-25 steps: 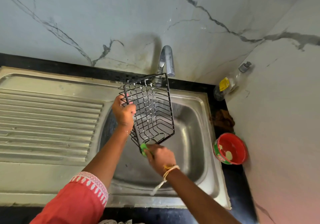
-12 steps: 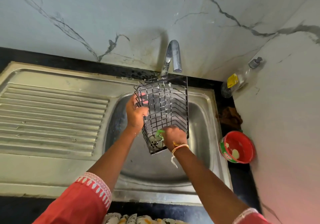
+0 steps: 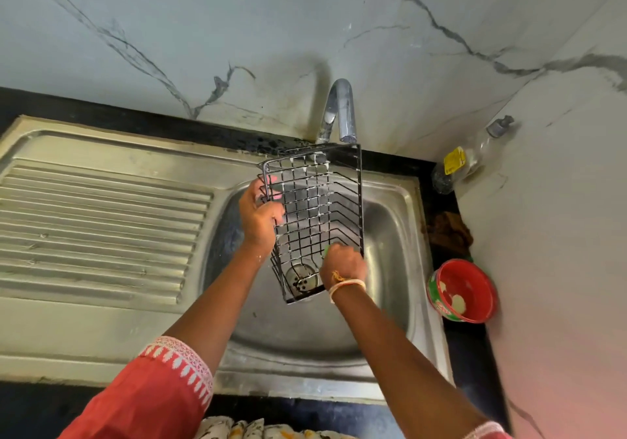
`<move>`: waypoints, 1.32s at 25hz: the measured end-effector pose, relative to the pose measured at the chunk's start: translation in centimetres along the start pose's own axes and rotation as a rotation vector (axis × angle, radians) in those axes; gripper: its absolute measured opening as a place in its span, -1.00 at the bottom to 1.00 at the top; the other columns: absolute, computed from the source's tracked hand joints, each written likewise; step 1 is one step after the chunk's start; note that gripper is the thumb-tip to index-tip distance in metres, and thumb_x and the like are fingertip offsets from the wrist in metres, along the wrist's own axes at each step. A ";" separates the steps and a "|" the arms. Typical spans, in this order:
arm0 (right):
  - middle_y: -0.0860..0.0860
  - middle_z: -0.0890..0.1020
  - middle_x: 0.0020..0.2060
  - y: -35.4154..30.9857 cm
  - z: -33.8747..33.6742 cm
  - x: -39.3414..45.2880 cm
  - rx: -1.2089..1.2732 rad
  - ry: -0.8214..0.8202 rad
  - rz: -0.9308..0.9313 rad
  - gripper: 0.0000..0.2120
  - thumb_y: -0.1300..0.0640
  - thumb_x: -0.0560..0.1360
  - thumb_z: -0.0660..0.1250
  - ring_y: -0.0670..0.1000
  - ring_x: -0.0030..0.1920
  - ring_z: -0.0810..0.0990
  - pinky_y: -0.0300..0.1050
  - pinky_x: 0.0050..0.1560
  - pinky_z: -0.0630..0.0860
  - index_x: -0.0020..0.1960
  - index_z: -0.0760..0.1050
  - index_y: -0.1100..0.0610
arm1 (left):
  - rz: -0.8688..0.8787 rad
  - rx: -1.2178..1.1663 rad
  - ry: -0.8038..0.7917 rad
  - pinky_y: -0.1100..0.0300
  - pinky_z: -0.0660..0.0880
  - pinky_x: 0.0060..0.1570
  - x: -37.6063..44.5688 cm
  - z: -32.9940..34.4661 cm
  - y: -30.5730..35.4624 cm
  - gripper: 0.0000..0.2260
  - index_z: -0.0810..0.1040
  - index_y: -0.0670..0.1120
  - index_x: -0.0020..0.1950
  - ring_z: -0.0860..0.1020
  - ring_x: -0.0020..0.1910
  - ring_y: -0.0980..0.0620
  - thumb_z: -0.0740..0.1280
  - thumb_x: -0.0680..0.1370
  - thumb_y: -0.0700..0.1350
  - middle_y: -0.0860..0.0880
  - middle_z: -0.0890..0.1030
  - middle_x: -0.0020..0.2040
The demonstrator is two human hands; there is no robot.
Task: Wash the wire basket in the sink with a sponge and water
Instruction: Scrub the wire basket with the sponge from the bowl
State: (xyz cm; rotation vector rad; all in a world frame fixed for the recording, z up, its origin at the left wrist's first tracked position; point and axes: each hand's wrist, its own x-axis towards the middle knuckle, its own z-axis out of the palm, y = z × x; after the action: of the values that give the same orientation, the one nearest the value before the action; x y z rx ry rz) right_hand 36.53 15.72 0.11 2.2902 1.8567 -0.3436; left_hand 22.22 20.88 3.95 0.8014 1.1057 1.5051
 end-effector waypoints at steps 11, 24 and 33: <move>0.09 0.64 0.05 1.8 0.4 -1.7 -0.021 0.073 -0.091 -0.75 0.03 0.63 0.11 0.14 0.03 0.63 -0.08 -0.06 0.54 0.17 0.48 0.10 | -0.085 0.010 0.105 0.26 0.21 -0.54 0.5 -0.5 0.2 -0.75 0.43 -0.15 -0.16 0.27 -0.45 0.04 0.21 0.18 -0.29 0.01 0.36 -0.41; 0.13 0.59 0.02 1.2 1.6 -6.7 0.335 0.109 -0.542 -0.78 0.24 0.42 0.32 0.16 -0.05 0.62 0.02 -0.04 0.60 0.05 0.60 0.15 | -0.118 0.104 0.204 0.21 0.27 -0.47 -1.5 0.0 1.8 -0.69 0.48 -0.03 -0.11 0.37 -0.43 0.06 0.27 0.34 -0.43 -0.04 0.47 -0.33; 0.07 0.50 0.20 2.2 -0.4 -7.6 0.033 -0.005 -0.758 -0.43 -0.29 0.49 0.23 0.13 0.02 0.59 0.06 -0.01 0.58 0.36 0.43 0.03 | -0.421 0.328 0.355 -0.01 0.54 -0.05 -3.2 2.9 3.4 -0.61 0.51 -0.16 -0.03 0.50 -0.06 -0.04 0.35 0.19 -0.06 -0.06 0.54 -0.09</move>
State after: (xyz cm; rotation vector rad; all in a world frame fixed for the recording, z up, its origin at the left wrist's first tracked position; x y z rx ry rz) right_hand 37.18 8.23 2.63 1.4964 2.6603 -0.4676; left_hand 24.38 18.33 8.30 0.4786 1.7009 1.1446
